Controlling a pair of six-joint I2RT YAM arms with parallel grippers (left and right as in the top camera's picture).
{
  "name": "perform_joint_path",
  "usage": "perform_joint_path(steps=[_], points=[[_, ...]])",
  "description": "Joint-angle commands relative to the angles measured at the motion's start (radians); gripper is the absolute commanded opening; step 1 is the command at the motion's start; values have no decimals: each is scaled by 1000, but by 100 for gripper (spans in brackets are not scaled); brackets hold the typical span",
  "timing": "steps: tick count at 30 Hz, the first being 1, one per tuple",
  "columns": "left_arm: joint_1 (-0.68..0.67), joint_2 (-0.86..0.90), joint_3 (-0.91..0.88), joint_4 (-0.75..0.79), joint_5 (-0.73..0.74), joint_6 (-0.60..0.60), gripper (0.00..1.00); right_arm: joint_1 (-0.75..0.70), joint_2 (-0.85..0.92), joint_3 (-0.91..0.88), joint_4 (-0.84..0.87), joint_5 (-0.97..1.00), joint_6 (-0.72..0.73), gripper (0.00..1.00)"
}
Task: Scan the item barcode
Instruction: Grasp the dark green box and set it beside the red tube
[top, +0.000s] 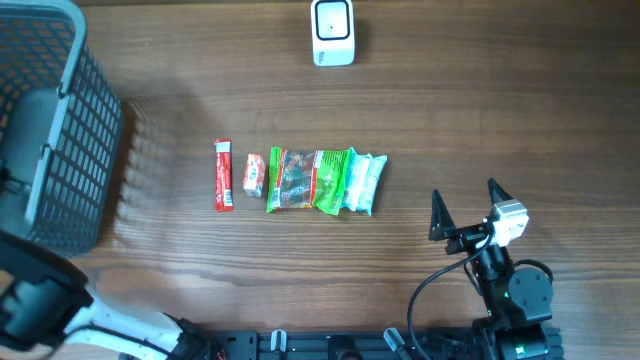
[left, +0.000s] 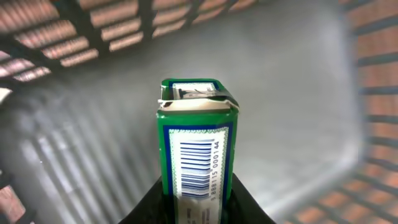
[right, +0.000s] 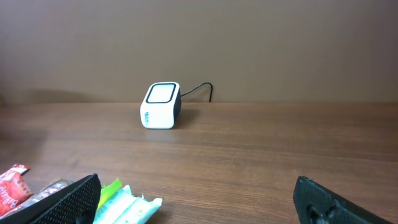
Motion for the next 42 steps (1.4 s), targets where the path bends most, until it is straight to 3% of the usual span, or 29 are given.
perform_joint_path(steps=[1,9,16,20,23,31,42], points=[[-43,-177,40,12,47,-54,22,-4,-5,-1,3,-8,14,100],[-255,-521,42,52,16,-118,22,-4,-5,-1,3,-8,15,100],[-534,-595,36,-239,-11,-77,24,-4,-5,-1,3,-8,15,100],[-700,-550,-84,-327,-37,-45,22,-4,-5,-1,3,-8,14,100],[-793,-514,-239,-271,-52,-45,22,-4,-5,-1,3,-8,14,100],[-946,-385,-621,73,-60,-22,22,-4,-5,-1,3,-8,14,100],[-1015,-225,-696,161,-60,-23,26,-4,-5,-1,3,-8,15,100]])
